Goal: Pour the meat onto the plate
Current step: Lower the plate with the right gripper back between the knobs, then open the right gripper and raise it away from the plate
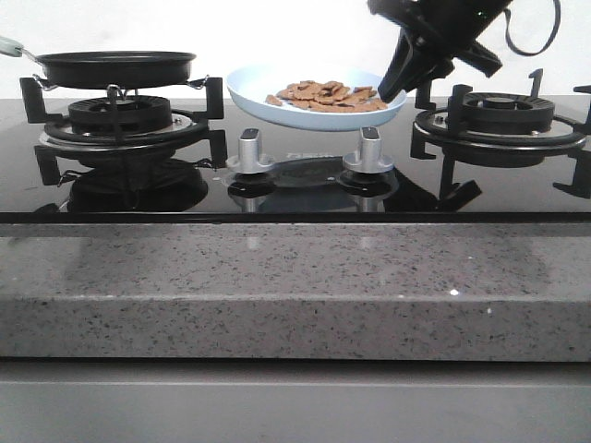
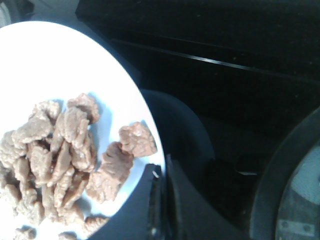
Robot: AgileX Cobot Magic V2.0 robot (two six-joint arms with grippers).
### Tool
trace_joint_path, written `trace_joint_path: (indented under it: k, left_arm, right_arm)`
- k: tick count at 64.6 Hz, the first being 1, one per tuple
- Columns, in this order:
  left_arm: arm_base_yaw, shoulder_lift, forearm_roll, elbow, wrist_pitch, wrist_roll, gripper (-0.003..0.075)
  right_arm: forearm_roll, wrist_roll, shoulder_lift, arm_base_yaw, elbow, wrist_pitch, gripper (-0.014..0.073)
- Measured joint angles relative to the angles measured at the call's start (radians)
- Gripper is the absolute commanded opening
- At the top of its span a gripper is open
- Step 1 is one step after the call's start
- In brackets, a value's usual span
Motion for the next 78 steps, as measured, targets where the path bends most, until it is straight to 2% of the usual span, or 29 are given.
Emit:
trace_joint_path:
  k: [5, 20, 26, 42, 53, 66, 78]
  left_arm:
    - [0.0, 0.0, 0.0, 0.0, 0.0, 0.0, 0.0554]
    - [0.0, 0.0, 0.0, 0.0, 0.0, 0.0, 0.0554]
    - [0.0, 0.0, 0.0, 0.0, 0.0, 0.0, 0.0554]
    - [0.0, 0.0, 0.0, 0.0, 0.0, 0.0, 0.0554]
    - [0.0, 0.0, 0.0, 0.0, 0.0, 0.0, 0.0554]
    - [0.0, 0.0, 0.0, 0.0, -0.024, 0.0, 0.0554]
    - [0.0, 0.0, 0.0, 0.0, -0.039, 0.0, 0.0554]
  right_arm:
    - [0.0, 0.001, 0.016, 0.0, -0.002, -0.002, 0.0018]
    - [0.007, 0.004, 0.031, 0.0, -0.005, -0.01, 0.0283]
    - [0.013, 0.004, 0.031, 0.0, -0.007, -0.014, 0.0351]
    - [0.016, 0.006, 0.002, 0.0, -0.007, -0.009, 0.0351]
    - [-0.034, 0.006, -0.117, 0.015, 0.018, 0.024, 0.0351]
    - [-0.141, 0.006, -0.395, 0.08, 0.251, 0.012, 0.0351]
    - [-0.187, 0.006, -0.692, 0.083, 0.538, -0.052, 0.0351]
